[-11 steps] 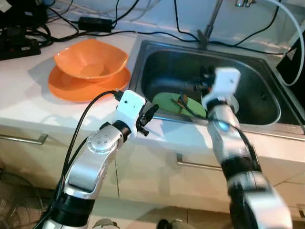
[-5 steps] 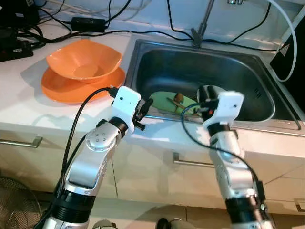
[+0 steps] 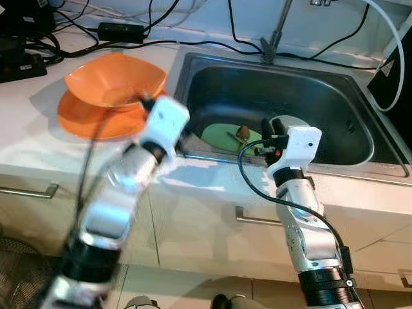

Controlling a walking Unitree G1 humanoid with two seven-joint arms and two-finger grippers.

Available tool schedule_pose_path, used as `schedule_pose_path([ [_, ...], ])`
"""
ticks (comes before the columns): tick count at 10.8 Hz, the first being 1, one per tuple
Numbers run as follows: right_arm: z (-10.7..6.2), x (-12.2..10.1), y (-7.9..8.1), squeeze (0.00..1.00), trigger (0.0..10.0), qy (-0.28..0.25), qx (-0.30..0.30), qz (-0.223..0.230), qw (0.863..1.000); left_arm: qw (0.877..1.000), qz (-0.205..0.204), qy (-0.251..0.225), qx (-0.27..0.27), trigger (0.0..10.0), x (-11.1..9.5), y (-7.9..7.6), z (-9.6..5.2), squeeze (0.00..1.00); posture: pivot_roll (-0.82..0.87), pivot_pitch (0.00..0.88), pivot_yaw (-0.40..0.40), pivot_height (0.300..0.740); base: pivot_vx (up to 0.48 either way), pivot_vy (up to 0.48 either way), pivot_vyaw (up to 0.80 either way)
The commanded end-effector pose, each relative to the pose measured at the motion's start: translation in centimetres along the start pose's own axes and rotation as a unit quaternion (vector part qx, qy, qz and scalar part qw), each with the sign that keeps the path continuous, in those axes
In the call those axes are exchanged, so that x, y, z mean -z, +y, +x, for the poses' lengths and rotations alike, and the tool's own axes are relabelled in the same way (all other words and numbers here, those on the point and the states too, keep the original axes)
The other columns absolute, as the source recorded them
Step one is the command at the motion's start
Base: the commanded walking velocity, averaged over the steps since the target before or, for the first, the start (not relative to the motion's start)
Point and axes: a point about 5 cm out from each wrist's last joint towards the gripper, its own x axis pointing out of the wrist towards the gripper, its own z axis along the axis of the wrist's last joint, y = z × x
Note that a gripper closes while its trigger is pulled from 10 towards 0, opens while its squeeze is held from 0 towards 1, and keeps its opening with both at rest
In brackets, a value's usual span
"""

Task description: Kitchen organization

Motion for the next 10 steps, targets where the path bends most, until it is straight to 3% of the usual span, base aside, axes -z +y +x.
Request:
schedule_pose_path([
  [1,-0.1,-0.1,-0.2,0.00,10.0,0.001,0.006,0.001,1.000,0.999,0.034,-0.024,-0.005,10.0,-1.3,0.6,0.1,0.00,0.00,0.094,-0.097,0.740,0.000,0.000,0.00],
  [2,-0.1,-0.1,-0.1,0.00,10.0,0.004,0.006,0.002,1.000,0.994,0.105,-0.024,-0.009,10.0,-2.0,2.4,0.1,0.00,0.01,0.092,-0.094,0.740,0.000,0.000,0.00],
  [3,-0.1,0.0,-0.1,0.00,10.0,0.005,0.008,0.003,1.000,0.990,0.140,-0.007,-0.012,10.0,-1.9,4.0,-0.1,0.70,0.01,0.092,-0.092,0.740,0.000,0.000,0.00],
  [4,-0.1,0.0,-0.1,0.00,10.0,0.005,0.009,0.004,1.000,0.987,0.161,0.004,-0.010,10.0,-1.8,5.2,-0.4,1.00,0.01,0.091,-0.090,0.740,0.000,0.000,0.00],
  [6,-0.1,0.1,-0.1,0.00,10.0,0.008,0.010,0.004,1.000,0.971,0.236,0.042,0.016,10.0,-1.1,6.9,-1.4,1.00,0.01,0.091,-0.094,0.740,0.000,0.000,0.00],
  [7,-0.1,0.1,-0.1,0.00,10.0,0.009,0.009,0.005,1.000,0.967,0.248,0.053,0.027,10.0,-1.0,7.3,-1.7,1.00,0.01,0.091,-0.094,0.740,0.000,0.000,0.00],
  [8,-0.1,0.2,0.0,0.00,10.0,0.009,0.008,0.005,1.000,0.959,0.270,0.074,0.044,10.0,-0.6,7.9,-2.2,0.00,0.01,0.088,-0.096,0.740,0.000,0.000,0.00],
  [10,0.0,0.2,0.1,0.00,10.0,0.009,0.005,0.006,1.000,0.950,0.280,0.113,0.078,10.0,0.2,8.4,-3.0,0.00,0.02,0.080,-0.099,0.740,0.000,0.000,0.00],
])
